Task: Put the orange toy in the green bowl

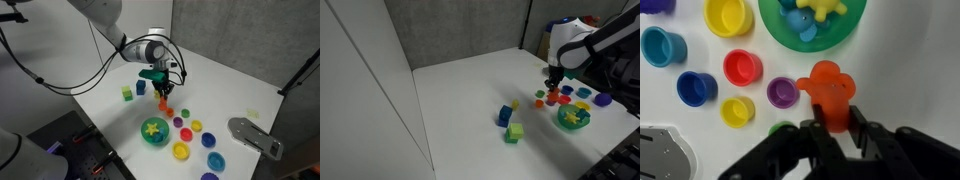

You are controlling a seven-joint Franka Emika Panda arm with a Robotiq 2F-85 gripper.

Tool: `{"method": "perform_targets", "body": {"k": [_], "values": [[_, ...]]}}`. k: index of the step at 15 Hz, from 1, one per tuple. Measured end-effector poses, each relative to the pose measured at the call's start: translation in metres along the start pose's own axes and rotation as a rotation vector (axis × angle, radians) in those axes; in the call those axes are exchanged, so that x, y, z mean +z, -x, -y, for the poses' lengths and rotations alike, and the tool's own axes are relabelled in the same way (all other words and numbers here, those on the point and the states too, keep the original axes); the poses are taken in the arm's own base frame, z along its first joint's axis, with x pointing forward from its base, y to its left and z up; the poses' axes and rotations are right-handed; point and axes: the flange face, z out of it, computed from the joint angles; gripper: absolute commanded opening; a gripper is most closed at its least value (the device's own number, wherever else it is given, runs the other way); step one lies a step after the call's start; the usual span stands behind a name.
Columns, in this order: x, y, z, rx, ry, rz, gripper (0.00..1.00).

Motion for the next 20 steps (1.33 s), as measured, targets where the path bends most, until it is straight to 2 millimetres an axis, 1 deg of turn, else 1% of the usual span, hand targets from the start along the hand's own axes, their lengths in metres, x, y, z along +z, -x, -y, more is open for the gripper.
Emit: {"method": "perform_targets", "body": {"k": [4,7,11,12,13,14,16,18,20], "values": [[0.009,0.029,-0.021,-0.006,0.031,0.055,0.09],[0.027,0.050,-0.029,-0.022,0.054,0.102,0.07],[0.050,0.071,-0.035,-0.043,0.082,0.150,0.09],[0.054,0.074,-0.036,-0.047,0.084,0.157,0.45],[0.058,0.077,-0.037,-0.051,0.086,0.162,0.52],[0.061,0.079,-0.037,-0.057,0.090,0.165,0.54],[0.063,0.081,-0.036,-0.069,0.096,0.163,0.68],[0.063,0.082,-0.036,-0.077,0.099,0.157,0.86],[0.063,0.081,-0.035,-0.079,0.099,0.152,1.00]]}}
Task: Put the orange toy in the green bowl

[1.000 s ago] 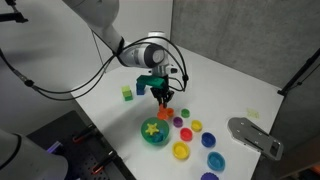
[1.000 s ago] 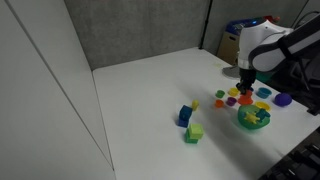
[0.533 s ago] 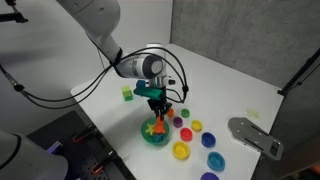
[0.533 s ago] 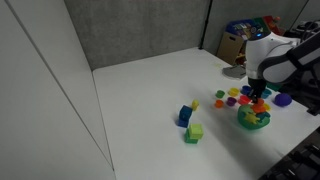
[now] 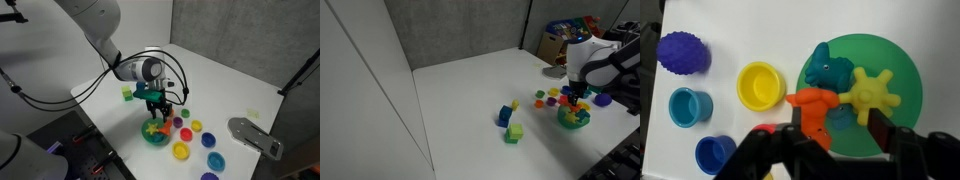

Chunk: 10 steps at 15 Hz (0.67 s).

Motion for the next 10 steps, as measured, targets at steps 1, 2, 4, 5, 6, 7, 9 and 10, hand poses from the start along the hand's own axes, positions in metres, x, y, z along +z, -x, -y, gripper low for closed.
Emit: {"method": "perform_targets", "body": {"k": [1,2,4,5,6,7,9,10], "values": [[-0.001,-0.001,0.001,-0.001,0.000,-0.004,1.00],[-0.002,-0.001,0.002,-0.003,-0.001,-0.010,1.00],[-0.008,-0.003,0.004,-0.008,-0.001,-0.023,1.00],[-0.014,-0.003,0.006,-0.012,-0.001,-0.033,1.00],[-0.021,-0.004,0.008,-0.017,-0.002,-0.046,1.00],[-0.029,-0.005,0.011,-0.022,-0.002,-0.061,1.00],[-0.049,-0.005,0.016,-0.027,-0.010,-0.084,1.00],[-0.060,-0.004,0.018,-0.024,-0.019,-0.091,1.00]]}}
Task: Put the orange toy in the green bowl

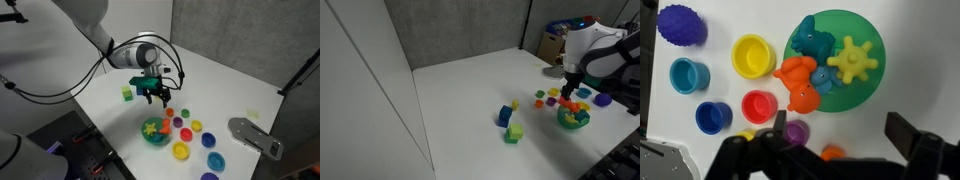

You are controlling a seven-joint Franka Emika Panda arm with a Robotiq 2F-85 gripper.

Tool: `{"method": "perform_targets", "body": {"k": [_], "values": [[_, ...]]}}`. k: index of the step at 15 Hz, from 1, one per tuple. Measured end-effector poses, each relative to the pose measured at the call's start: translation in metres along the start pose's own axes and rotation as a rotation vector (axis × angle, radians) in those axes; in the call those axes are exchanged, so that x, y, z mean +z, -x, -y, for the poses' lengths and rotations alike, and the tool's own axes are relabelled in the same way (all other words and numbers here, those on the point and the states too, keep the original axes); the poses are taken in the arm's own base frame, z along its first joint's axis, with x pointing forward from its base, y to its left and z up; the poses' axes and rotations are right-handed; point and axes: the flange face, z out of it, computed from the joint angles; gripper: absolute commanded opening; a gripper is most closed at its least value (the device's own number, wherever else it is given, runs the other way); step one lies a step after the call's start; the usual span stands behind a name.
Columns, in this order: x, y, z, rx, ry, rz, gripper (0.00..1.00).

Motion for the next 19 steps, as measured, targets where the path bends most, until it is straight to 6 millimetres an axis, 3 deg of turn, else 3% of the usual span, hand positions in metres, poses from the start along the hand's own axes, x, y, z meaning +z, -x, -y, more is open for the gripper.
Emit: {"method": "perform_targets", "body": {"k": [8,15,19], "values": [[-0.098,0.015,0.006,0.141,-0.198,-0.025,1.00],[-0.172,0.051,-0.029,0.203,-0.323,-0.040,1.00],[-0.196,0.066,-0.043,0.202,-0.336,-0.083,1.00]]}}
